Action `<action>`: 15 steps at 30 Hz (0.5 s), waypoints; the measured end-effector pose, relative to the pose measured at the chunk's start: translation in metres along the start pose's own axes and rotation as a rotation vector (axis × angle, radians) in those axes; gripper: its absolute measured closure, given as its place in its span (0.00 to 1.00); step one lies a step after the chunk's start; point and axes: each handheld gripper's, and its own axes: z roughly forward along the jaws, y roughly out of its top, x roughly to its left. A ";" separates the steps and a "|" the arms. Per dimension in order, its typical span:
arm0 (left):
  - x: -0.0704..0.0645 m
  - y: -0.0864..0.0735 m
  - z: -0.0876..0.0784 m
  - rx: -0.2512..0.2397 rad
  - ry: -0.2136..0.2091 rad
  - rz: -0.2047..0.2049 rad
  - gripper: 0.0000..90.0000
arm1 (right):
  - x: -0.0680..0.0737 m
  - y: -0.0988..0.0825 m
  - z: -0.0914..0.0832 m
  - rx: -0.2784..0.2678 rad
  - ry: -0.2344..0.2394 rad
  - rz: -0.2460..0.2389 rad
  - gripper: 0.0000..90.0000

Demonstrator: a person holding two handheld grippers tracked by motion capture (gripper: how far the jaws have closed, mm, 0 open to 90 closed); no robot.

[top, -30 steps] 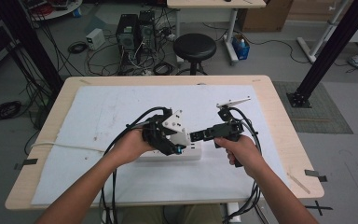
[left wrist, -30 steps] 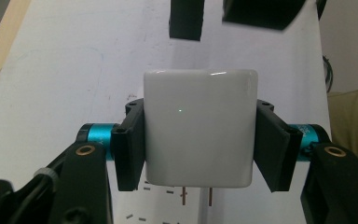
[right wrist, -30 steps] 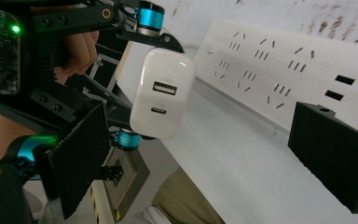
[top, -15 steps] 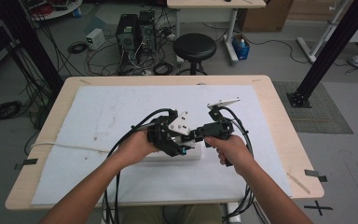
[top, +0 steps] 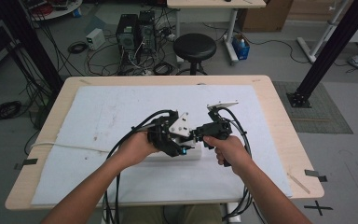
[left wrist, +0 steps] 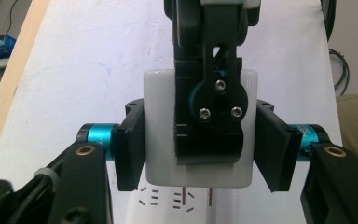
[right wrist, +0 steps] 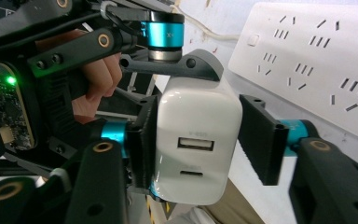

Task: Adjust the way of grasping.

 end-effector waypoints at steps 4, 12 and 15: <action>-0.001 0.000 0.001 -0.002 0.014 0.013 0.47 | -0.001 -0.001 -0.001 -0.021 0.024 0.000 0.67; 0.004 -0.002 -0.003 0.006 -0.002 -0.046 0.27 | -0.009 -0.006 -0.002 -0.055 -0.018 -0.025 0.69; 0.009 -0.012 -0.010 0.029 0.000 -0.076 0.21 | -0.018 -0.009 -0.016 -0.114 -0.114 -0.094 0.69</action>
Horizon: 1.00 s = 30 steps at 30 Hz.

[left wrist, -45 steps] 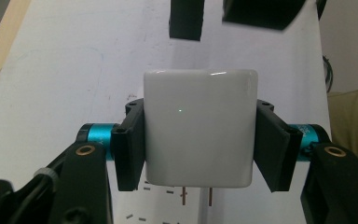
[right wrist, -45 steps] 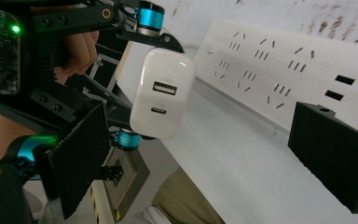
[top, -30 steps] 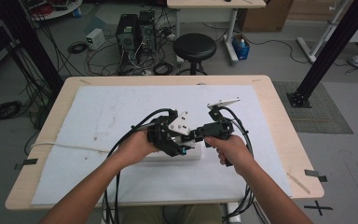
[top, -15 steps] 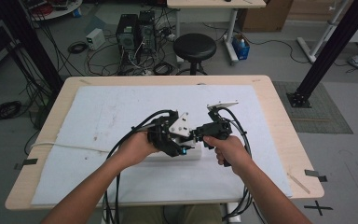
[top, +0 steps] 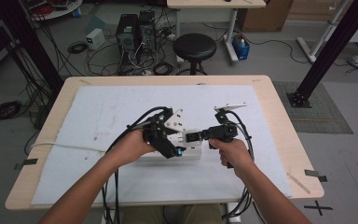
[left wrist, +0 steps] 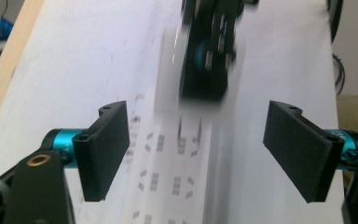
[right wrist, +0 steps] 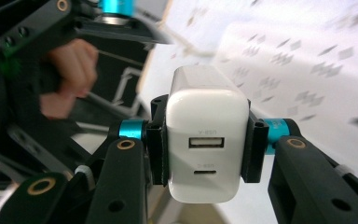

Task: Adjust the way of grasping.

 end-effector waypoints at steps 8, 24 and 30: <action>0.022 -0.046 -0.023 0.128 -0.009 -0.130 0.19 | -0.007 -0.002 -0.025 -0.046 -0.132 -0.134 0.69; 0.046 -0.102 -0.076 0.356 -0.030 -0.216 0.19 | 0.024 0.016 -0.043 0.285 -0.537 -0.596 0.69; 0.051 -0.115 -0.083 0.403 -0.008 -0.285 0.19 | 0.033 0.022 -0.056 0.437 -0.647 -0.716 0.69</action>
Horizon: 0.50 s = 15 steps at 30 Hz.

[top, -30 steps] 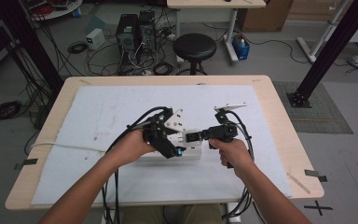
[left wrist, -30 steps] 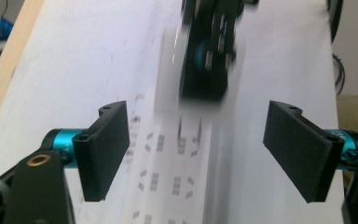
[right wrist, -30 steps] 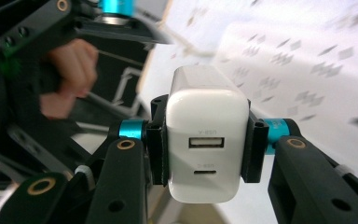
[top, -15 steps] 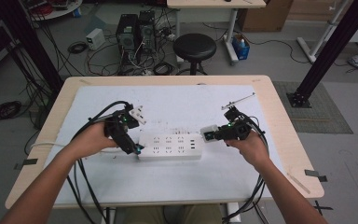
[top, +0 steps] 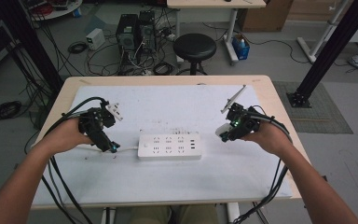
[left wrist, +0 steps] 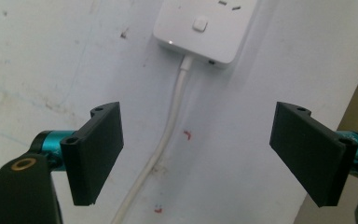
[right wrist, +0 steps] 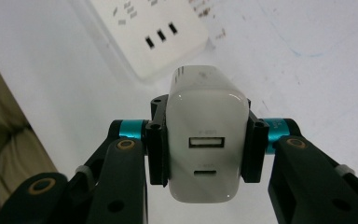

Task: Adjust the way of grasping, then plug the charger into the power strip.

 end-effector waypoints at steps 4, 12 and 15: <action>0.005 -0.004 0.003 0.019 0.033 -0.045 0.19 | -0.003 -0.004 -0.002 0.054 -0.030 -0.023 0.69; 0.006 -0.004 0.000 -0.021 0.049 -0.032 0.19 | -0.003 -0.007 -0.004 0.048 -0.039 -0.019 0.69; 0.005 -0.006 -0.002 -0.007 0.042 -0.034 0.19 | -0.002 -0.004 -0.003 0.051 -0.038 -0.027 0.69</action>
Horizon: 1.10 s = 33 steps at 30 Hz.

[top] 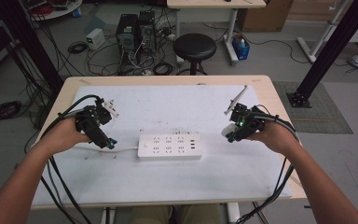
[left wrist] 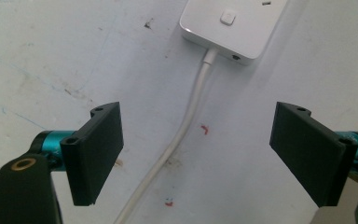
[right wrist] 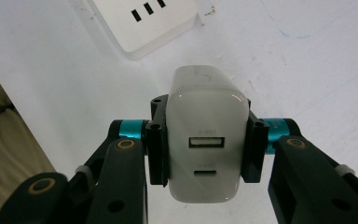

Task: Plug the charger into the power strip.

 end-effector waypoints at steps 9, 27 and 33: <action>-0.003 -0.012 0.007 -0.031 -0.001 -0.030 0.19 | 0.005 0.024 0.001 -0.038 -0.005 -0.065 0.69; -0.012 -0.029 0.023 -0.049 0.014 -0.050 0.19 | 0.022 0.109 0.051 0.067 0.066 -0.314 0.69; -0.013 -0.027 0.024 -0.043 0.025 -0.045 0.19 | 0.028 0.122 0.072 0.108 0.085 -0.363 0.69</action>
